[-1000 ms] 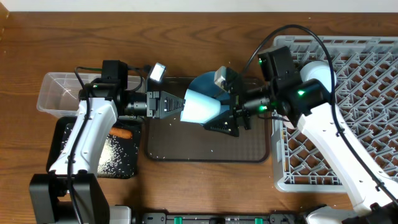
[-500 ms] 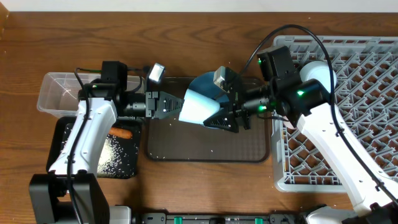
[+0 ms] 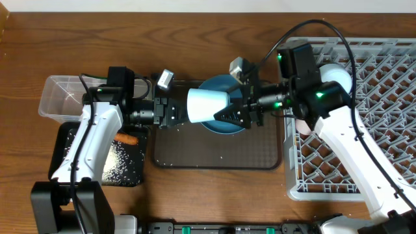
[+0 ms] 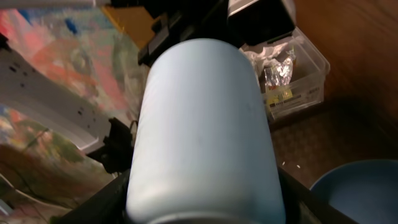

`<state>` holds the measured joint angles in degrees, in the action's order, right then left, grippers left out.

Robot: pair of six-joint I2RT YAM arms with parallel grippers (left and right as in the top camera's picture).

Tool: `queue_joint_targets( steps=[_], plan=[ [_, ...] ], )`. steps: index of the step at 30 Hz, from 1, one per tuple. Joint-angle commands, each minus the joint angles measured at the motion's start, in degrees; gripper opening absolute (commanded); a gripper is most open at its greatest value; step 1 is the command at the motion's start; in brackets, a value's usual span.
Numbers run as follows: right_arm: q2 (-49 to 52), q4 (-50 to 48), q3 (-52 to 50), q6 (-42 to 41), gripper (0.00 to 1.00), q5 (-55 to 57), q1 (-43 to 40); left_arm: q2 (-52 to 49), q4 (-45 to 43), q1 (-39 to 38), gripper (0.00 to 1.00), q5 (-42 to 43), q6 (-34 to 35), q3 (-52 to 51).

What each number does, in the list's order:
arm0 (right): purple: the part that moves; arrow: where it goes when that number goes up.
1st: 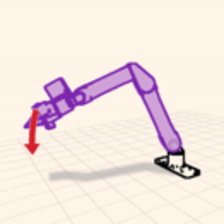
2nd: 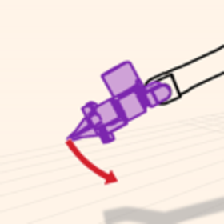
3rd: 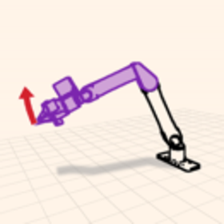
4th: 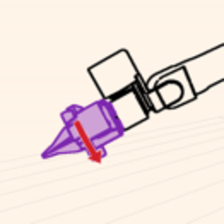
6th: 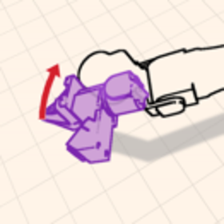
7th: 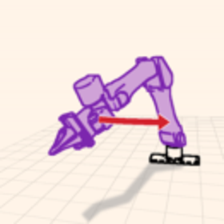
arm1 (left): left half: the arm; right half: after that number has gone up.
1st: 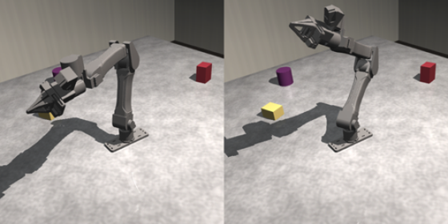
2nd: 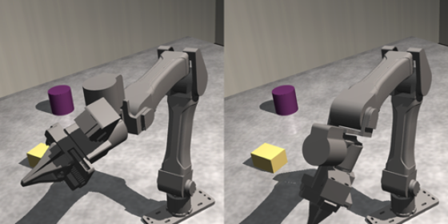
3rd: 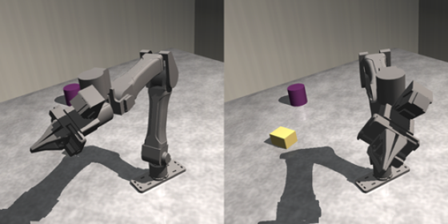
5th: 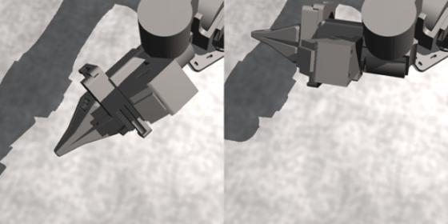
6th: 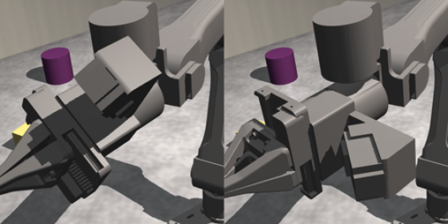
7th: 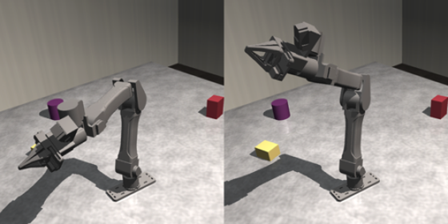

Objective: Sort waste into correct bins and load items into the dishwasher rack
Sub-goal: 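Carry the light-blue cup with right gripper into the rack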

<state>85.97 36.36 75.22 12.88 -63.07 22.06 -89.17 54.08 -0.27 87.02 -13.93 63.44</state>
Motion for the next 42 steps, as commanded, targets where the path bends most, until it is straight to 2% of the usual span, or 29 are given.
queue_joint_targets(
  steps=[1,6,9,11,14,16,21,23,27,32,42],
  plan=[
    [-0.6,-0.9,0.2,-3.1,0.37,-0.2,-2.4,0.1,0.6,-0.1,0.13,-2.0,-1.0,-0.3],
    [-0.6,-1.1,0.2,-3.3,0.37,-0.2,-3.0,0.1,0.0,-0.1,0.14,-3.8,-1.0,-0.3],
    [-0.6,-0.9,0.2,-6.0,0.35,-0.2,-4.0,0.1,-3.6,0.0,0.17,-11.3,-1.0,-0.3],
    [-1.0,-0.4,0.2,-8.0,0.34,-0.2,-5.1,0.1,-4.9,0.0,0.30,-16.3,-1.0,-0.3],
    [-3.1,1.2,0.2,-10.0,0.31,-0.2,-8.2,0.1,-5.2,-0.1,0.61,-18.8,-1.0,-0.3],
    [-5.2,2.9,0.2,-11.8,0.29,1.0,-10.9,0.1,-5.4,-0.1,0.72,-18.8,-1.0,-0.3],
    [-13.4,11.6,0.2,-16.0,0.29,11.7,-19.7,0.1,-5.9,-0.1,0.86,-21.5,-1.0,-0.3],
    [-17.0,16.0,0.2,-17.8,0.27,17.3,-23.5,0.1,-6.3,-0.1,0.89,-23.5,-1.0,-0.3],
    [-24.1,28.1,0.2,-22.4,0.12,33.7,-31.7,0.1,-6.5,-0.1,0.93,-25.2,-1.0,-0.3],
    [-27.8,39.1,0.2,-25.3,0.05,51.0,-35.9,0.1,-7.9,-0.1,0.96,-25.2,-1.0,-0.3],
    [-26.0,51.8,0.1,-25.3,0.01,56.2,-35.9,0.1,-10.0,0.0,0.99,-27.8,-1.0,-0.3]
  ],
)
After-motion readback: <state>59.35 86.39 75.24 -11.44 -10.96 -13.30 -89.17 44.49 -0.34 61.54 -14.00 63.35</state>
